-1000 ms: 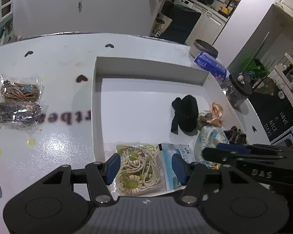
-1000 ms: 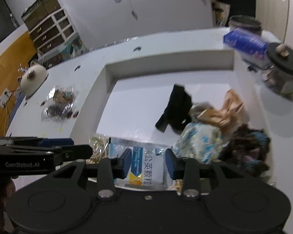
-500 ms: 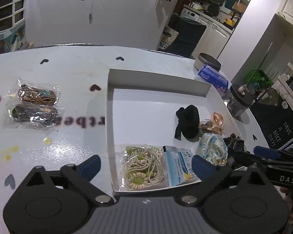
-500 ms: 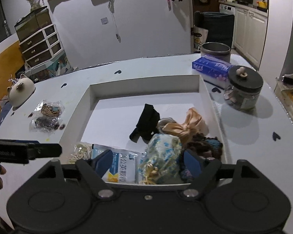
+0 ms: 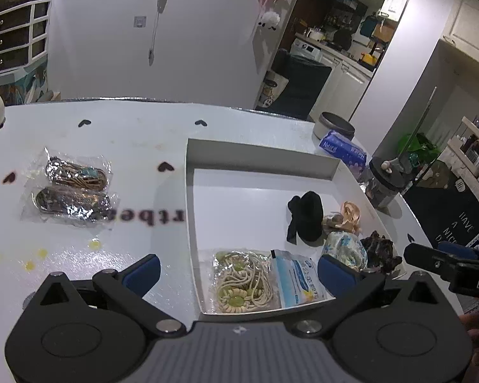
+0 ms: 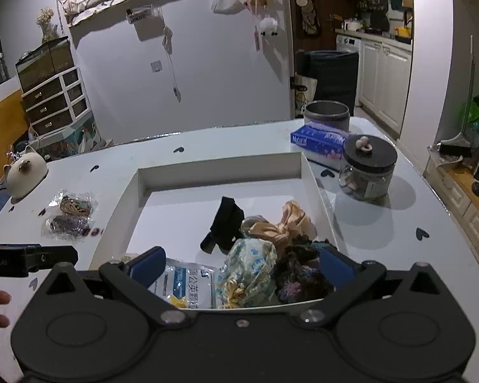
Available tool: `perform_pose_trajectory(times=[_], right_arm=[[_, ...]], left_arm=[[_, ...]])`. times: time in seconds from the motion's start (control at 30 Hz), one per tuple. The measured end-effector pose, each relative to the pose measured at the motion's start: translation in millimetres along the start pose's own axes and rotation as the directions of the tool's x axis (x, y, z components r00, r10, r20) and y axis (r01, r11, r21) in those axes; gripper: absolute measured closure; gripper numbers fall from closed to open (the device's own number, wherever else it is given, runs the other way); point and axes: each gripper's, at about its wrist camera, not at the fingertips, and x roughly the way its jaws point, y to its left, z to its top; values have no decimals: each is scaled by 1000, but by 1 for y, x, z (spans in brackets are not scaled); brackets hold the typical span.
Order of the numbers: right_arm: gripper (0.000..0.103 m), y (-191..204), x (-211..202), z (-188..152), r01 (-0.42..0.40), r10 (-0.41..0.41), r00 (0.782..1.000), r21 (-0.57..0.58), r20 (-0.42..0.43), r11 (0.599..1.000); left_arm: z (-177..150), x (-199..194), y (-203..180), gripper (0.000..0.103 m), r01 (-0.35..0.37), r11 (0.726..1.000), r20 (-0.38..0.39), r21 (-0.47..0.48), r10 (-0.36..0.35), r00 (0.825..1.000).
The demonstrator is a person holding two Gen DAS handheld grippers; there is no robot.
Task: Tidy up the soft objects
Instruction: 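Move both tools to the two bagged cords on the table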
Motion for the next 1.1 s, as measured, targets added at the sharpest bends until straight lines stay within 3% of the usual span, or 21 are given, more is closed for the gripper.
perform_pose_trajectory(times=[0.27, 0.6, 1.1], right_arm=[[0, 25, 0, -2, 17, -17, 1000, -5, 22, 1000], [0, 75, 13, -3, 10, -9, 999, -7, 34, 1000], [0, 179, 66, 13, -81, 81, 997, -75, -5, 994]], left_arm=[[4, -12, 20, 0, 15, 1000, 44, 18, -16, 999], [13, -26, 73, 0, 2, 1000, 82, 0, -2, 997], [21, -26, 166, 0, -18, 999, 52, -42, 20, 998]])
